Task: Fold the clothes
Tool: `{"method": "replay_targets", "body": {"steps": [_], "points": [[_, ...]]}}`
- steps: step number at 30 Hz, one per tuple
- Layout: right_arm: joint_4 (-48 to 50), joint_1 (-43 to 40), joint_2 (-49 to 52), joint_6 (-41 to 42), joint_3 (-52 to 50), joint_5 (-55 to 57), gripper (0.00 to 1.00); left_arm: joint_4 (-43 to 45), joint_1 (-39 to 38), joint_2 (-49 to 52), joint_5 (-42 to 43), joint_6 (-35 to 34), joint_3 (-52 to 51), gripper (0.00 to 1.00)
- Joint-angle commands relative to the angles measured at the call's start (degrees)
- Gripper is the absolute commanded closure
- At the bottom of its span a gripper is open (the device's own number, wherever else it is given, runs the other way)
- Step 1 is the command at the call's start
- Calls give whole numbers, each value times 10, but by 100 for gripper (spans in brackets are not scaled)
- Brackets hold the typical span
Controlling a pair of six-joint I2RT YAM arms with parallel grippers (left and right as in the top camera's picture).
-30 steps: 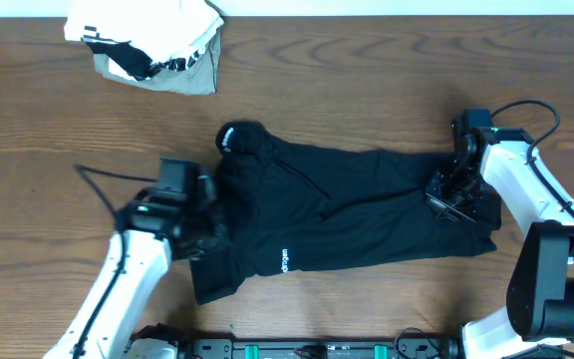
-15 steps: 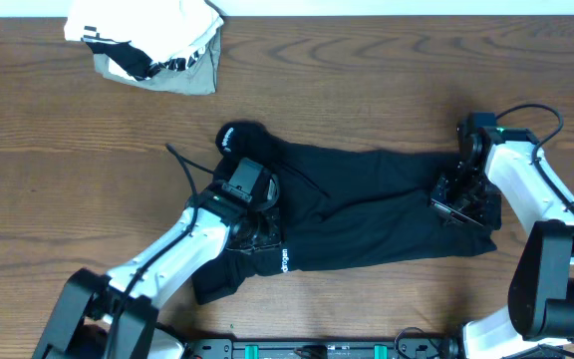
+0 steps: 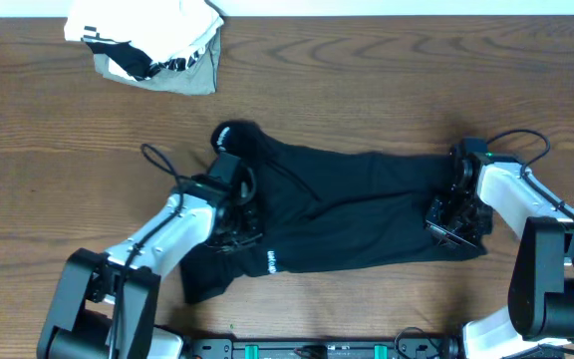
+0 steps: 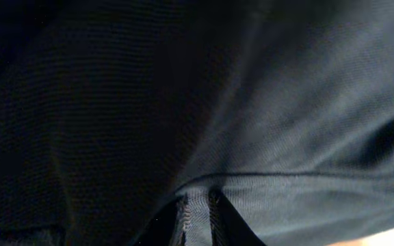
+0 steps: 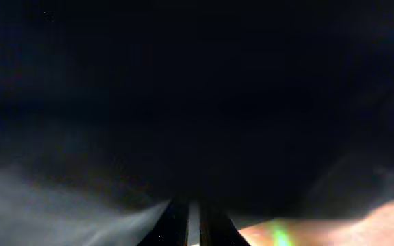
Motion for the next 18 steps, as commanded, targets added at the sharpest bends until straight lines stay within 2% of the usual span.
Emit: {"method": "replay_targets", "body": {"steps": [1,9,18], "points": [[11,-7,2,7,-3,4,92,-22,40,9,-46,38,1,85],[30,-27,2,6,-3,13,89,-43,94,9,-59,72,0,85],[30,-38,2,6,-1,21,90,-59,106,9,-71,94,1,85]]}}
